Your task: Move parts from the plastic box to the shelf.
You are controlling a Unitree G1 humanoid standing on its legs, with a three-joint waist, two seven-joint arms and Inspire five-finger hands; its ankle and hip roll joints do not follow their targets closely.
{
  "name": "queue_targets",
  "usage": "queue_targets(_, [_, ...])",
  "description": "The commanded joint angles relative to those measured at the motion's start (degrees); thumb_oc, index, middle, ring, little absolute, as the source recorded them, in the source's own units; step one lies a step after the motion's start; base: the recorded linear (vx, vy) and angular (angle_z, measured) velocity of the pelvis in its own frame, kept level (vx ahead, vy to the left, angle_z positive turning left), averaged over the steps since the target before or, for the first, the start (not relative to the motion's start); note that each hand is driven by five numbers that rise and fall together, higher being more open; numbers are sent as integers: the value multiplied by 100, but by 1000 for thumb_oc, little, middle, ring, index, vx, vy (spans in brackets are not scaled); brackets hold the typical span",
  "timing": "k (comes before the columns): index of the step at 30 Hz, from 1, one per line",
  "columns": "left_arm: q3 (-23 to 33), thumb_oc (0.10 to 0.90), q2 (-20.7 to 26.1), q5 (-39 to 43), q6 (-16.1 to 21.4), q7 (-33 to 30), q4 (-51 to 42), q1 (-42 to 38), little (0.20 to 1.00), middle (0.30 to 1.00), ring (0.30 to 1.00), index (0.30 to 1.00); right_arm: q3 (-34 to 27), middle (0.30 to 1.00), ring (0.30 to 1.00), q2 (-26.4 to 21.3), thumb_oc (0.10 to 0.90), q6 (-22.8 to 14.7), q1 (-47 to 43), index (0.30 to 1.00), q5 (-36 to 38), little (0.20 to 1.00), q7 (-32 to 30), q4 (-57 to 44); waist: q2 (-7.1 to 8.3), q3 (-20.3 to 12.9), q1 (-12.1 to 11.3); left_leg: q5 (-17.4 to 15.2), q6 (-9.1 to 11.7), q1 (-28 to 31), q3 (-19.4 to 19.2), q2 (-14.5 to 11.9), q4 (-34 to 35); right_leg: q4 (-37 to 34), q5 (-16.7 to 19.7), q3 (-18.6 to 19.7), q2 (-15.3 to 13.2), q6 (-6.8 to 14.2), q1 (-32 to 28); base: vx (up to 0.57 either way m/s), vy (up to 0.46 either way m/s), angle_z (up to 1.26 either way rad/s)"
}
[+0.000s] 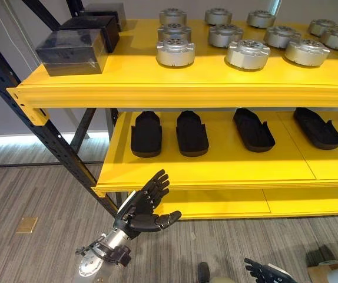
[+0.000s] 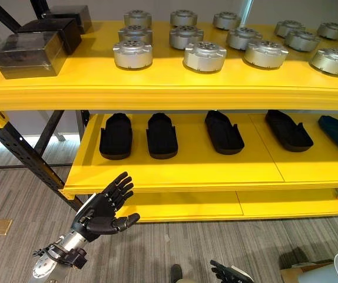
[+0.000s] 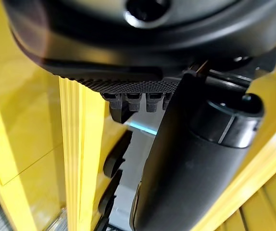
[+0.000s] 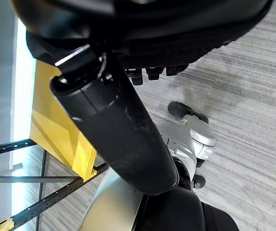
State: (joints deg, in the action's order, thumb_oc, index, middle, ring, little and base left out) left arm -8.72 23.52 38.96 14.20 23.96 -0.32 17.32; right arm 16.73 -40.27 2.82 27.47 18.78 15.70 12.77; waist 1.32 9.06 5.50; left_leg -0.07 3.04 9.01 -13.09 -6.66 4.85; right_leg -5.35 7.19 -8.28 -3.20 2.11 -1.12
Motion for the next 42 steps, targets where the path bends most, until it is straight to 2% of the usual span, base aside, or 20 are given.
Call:
queue_targets(1, [104,900,155,176,713,-44,-451,-482,1000,1000,1000,1000,-1100,1000,1000,1273,900,-2948,-2066,1000,2343,1000,-67,-3069,127,-378,-101,59,53,40,-97,-290,15,35,-128,28,-564,646,-306,0,0,0])
queue_targets(4, [54,900,122,125,669,-115,-512,-484,1000,1000,1000,1000,-1277,1000,1000,1323,900,-3201,-2232,1000,2182,1000,-351,-3381,88,-400,-100,50,59,33,-117,-292,15,35,-139,35,-565,651,-294,-1,13,-5])
queue_targets(14, [-38,900,120,75,624,-97,-512,-509,1000,1000,1000,1000,-1451,1000,1000,1280,900,-3109,-2510,1000,2042,1000,-597,-3671,51,-434,-132,37,80,25,-137,-300,15,35,-146,43,-564,653,-282,0,2,0])
queue_targets(20, [-92,900,107,-24,550,-169,-482,-587,1000,1000,1000,1000,-1526,1000,1000,1252,900,-3270,-2648,1000,1740,1000,-844,-3693,51,-427,-129,41,78,24,-145,-308,15,35,-135,64,-557,646,-275,0,0,0])
queue_targets(23, [-112,900,118,-101,514,-230,-435,-604,1000,1000,1000,1000,-1663,1000,1000,1196,900,-3041,-2739,1000,1353,1000,-1264,-3595,56,-431,-130,32,82,31,-144,-311,15,35,-137,83,-550,647,-283,2,-5,-8])
queue_targets(25, [-109,900,117,-117,523,-226,-405,-606,1000,1000,1000,1000,-1687,1000,1000,1182,900,-3011,-2754,1000,1318,1000,-1319,-3544,58,-429,-129,33,84,33,-149,-315,15,35,-136,85,-548,646,-284,1,-5,-28])
queue_targets(26, [-95,900,125,-172,535,-231,-357,-601,1000,1000,1000,1000,-1769,1000,1000,1137,900,-2842,-2766,1000,1228,1000,-1422,-3404,64,-431,-126,36,89,34,-151,-322,15,35,-136,83,-547,646,-286,-3,-17,-23])
queue_targets(28, [-17,900,188,-207,597,-153,-206,-534,1000,1000,1000,1000,-1997,1000,1000,979,900,-2308,-2726,1000,1223,1000,-1187,-2904,92,-423,-125,39,106,26,-141,-329,15,35,-138,88,-537,649,-282,-6,-26,-2])
queue_targets(29, [24,900,207,-200,609,-107,-171,-514,1000,1000,1000,1000,-2030,1000,1000,905,900,-2245,-2691,1000,1143,1000,-1138,-2774,103,-416,-128,41,105,26,-144,-329,15,35,-135,85,-539,650,-283,-7,-25,13])
queue_targets(32, [195,900,310,-138,613,50,-116,-413,1000,1000,1000,1000,-2136,1000,1000,622,900,-1664,-2506,1000,1144,1000,-672,-2257,162,-402,-130,44,109,26,-136,-327,15,35,-125,97,-529,657,-282,-11,-35,7])
queue_targets(34, [322,900,426,-97,658,199,-21,-402,1000,1000,1000,1000,-2001,1000,1000,165,900,-1091,-2270,1000,913,1000,242,-1748,260,-355,-130,72,112,8,-137,-337,15,35,-91,106,-520,663,-262,-33,-67,-4])
queue_targets(35, [339,900,451,-103,656,229,-27,-395,1000,1000,1000,1000,-1955,1000,1000,87,900,-1012,-2207,1000,823,1000,399,-1656,284,-347,-133,76,110,9,-136,-339,15,35,-85,106,-519,667,-263,-31,-63,4])
queue_targets(37, [354,900,494,-108,666,276,-20,-406,1000,1000,1000,1000,-1865,1000,1000,-93,900,-1100,-2097,1000,689,1000,596,-1453,327,-330,-135,86,113,9,-126,-342,15,35,-71,115,-510,667,-265,-7,-38,6])
queue_targets(42, [326,900,585,-100,659,253,-24,-456,1000,1000,1000,1000,-1763,1000,1000,-429,900,-1121,-1947,1000,932,1000,909,-1376,413,-274,-126,103,116,24,-109,-349,15,35,-53,134,-487,657,-282,4,-17,-1])
